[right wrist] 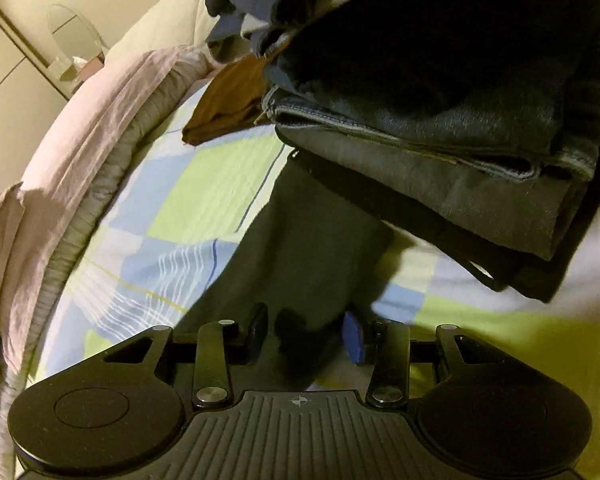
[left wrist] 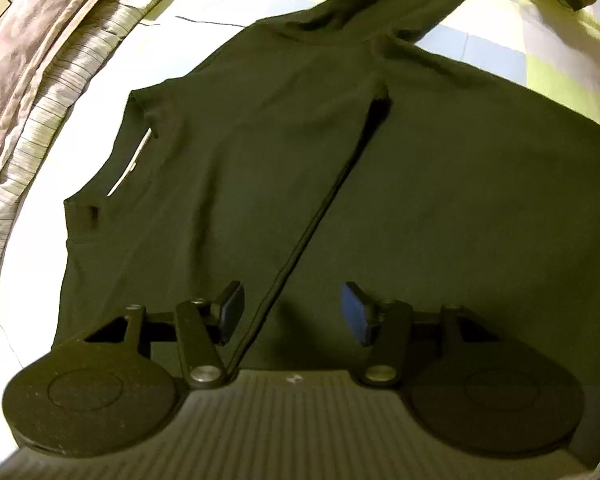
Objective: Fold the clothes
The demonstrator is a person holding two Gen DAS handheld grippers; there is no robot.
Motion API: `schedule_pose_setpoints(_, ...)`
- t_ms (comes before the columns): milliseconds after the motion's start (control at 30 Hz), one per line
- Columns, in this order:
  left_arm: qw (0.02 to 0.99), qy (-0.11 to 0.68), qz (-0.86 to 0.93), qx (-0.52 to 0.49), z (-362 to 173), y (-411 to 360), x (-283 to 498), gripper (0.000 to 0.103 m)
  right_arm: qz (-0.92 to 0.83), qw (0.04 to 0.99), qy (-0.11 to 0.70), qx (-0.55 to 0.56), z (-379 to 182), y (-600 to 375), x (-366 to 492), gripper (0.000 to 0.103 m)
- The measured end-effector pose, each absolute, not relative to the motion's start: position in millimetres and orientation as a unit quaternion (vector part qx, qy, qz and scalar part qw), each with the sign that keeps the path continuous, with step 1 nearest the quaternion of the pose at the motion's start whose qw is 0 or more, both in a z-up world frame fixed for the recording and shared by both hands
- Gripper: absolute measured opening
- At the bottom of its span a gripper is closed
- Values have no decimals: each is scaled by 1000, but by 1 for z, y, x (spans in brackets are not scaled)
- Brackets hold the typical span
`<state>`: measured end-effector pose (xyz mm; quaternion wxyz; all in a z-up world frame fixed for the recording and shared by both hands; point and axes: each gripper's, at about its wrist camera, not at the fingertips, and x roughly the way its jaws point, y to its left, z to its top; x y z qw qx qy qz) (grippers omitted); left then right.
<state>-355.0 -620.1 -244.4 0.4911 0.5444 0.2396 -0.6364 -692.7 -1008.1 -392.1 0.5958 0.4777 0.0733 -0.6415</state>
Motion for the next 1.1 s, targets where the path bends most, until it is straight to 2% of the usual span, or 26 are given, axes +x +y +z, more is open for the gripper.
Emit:
schedule_pose_setpoints(33, 494, 241, -636, 542, -242, -618, -354, 50, -643, 600, 79, 470, -385, -1006, -689, 6)
schedule_pose_setpoints(133, 508, 242, -633, 532, -232, -606, -347, 50, -617, 654, 112, 424, -356, -1002, -657, 6)
schedule_pose_setpoints(267, 544, 243, -619, 511, -219, -582, -324, 50, -533, 770, 148, 318, -296, -981, -560, 6)
schedule_pose_setpoints(400, 586, 254, -594, 490, -206, -548, -291, 50, -404, 882, 127, 205, -223, -902, -443, 6)
schedule_pose_setpoints(500, 621, 266, -570, 468, -195, -517, -260, 50, -289, 939, 127, 136, -203, -808, -360, 6)
schedule_pose_setpoints(533, 629, 273, -562, 462, -192, -507, -250, 50, -252, 949, 149, 116, -214, -779, -334, 6)
schedule_pose_setpoints(567, 635, 280, -555, 458, -192, -496, -240, 50, -210, 956, 187, 88, -233, -749, -306, 19)
schedule_pose_setpoints(600, 640, 287, -548, 455, -191, -485, -230, 50, -178, 955, 230, 60, -254, -721, -280, 38)
schedule_pose_setpoints(633, 642, 290, -545, 455, -191, -476, -222, 50, -158, 947, 277, 38, -278, -697, -259, 69)
schedule_pose_setpoints(700, 646, 296, -537, 454, -192, -458, -207, 50, -117, 937, 326, 47, -309, -667, -242, 70)
schedule_pose_setpoints(833, 649, 312, -533, 445, -201, -441, -186, 50, -128, 922, 356, 81, -326, -653, -256, 70)
schedule_pose_setpoints(1100, 640, 349, -561, 392, -222, -484, -167, 50, -263, 847, 442, 135, -332, -705, -339, 70)
